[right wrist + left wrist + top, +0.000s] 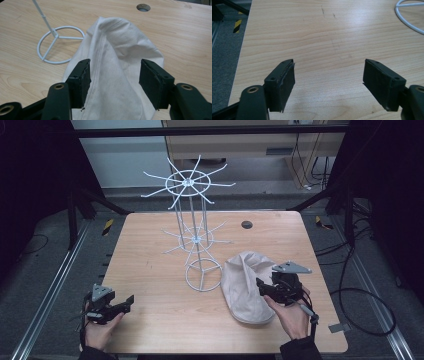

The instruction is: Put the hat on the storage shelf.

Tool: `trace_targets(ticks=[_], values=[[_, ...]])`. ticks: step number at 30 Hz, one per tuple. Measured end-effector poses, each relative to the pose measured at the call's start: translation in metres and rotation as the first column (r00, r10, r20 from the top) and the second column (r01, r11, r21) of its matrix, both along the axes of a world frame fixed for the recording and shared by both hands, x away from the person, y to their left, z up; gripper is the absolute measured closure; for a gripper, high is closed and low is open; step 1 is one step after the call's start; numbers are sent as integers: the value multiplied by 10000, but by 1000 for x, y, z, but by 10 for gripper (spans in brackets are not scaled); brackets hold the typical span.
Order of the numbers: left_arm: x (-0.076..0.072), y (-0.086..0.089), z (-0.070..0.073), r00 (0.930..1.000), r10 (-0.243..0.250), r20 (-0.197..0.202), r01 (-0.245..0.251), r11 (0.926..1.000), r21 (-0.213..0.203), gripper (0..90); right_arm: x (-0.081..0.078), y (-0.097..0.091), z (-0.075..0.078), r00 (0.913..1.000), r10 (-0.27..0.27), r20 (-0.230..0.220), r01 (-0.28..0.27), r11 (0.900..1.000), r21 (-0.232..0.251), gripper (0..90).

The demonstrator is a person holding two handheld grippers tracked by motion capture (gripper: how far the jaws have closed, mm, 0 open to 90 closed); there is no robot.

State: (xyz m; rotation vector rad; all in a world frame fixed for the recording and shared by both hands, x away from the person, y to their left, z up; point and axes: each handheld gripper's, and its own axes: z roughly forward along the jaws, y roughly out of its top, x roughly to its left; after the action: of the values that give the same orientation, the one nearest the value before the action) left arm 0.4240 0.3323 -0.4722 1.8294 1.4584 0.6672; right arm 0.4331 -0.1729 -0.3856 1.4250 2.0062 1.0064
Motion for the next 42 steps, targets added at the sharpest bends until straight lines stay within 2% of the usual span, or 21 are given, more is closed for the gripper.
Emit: trace_targets(ticks=[17,35,42], values=[[1,3,0,10000,96,-27,-96,10000,-26,252,28,30,0,9985,53,-548,-73,9993,-355,490],[2,3,-1,9999,80,-142,-80,10000,4,252,54,43,-27,9891,-291,-1442,189,9973,-714,491],[2,3,-1,9999,77,-154,-77,10000,26,252,59,44,-37,9841,-423,-1725,280,9960,-850,534]])
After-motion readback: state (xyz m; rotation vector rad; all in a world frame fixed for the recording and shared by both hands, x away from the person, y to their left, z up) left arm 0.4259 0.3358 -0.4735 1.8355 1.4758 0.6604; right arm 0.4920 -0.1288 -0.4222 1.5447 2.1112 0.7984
